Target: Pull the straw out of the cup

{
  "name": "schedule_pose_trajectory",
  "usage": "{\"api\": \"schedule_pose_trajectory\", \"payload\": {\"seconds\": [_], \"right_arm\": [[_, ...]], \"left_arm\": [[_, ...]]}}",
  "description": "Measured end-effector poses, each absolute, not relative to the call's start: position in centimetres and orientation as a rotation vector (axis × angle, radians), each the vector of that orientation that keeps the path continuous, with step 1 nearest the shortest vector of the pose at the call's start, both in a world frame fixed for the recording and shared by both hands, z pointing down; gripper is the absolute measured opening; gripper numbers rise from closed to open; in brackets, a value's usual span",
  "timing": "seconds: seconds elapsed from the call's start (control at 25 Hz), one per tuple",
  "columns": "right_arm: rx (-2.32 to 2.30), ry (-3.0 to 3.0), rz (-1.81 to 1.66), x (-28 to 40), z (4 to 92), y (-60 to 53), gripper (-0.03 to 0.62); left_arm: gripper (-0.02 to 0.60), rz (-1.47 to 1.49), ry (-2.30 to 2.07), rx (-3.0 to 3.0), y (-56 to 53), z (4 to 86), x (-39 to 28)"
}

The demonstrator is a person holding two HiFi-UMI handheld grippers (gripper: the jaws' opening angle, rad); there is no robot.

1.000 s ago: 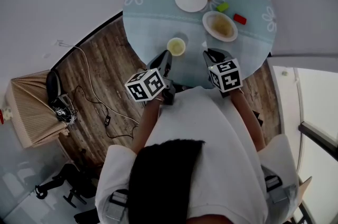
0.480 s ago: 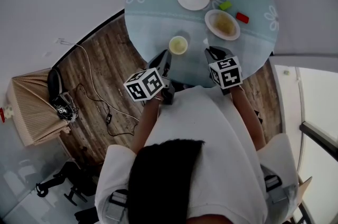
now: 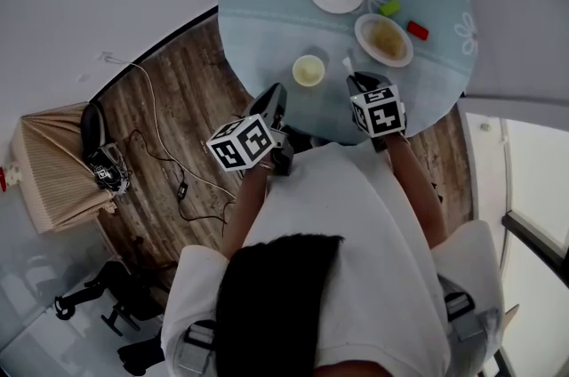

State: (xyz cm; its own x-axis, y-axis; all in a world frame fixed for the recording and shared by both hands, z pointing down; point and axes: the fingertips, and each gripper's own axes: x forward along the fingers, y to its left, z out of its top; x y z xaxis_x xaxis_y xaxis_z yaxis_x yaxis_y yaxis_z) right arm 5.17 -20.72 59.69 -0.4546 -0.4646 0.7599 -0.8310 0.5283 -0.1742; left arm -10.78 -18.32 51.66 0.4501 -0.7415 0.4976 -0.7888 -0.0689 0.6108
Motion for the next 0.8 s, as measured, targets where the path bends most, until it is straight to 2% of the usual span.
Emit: {"api": "schedule_pose_trajectory", "payload": {"seconds": [0.8], "right_arm": [[1.050,-2.000,0.771,5.7,63.1,-19.8,0.058]], "left_arm": [[0.008,0.089,-1.345,1.801,-17.8,52.0,-12.7]]}}
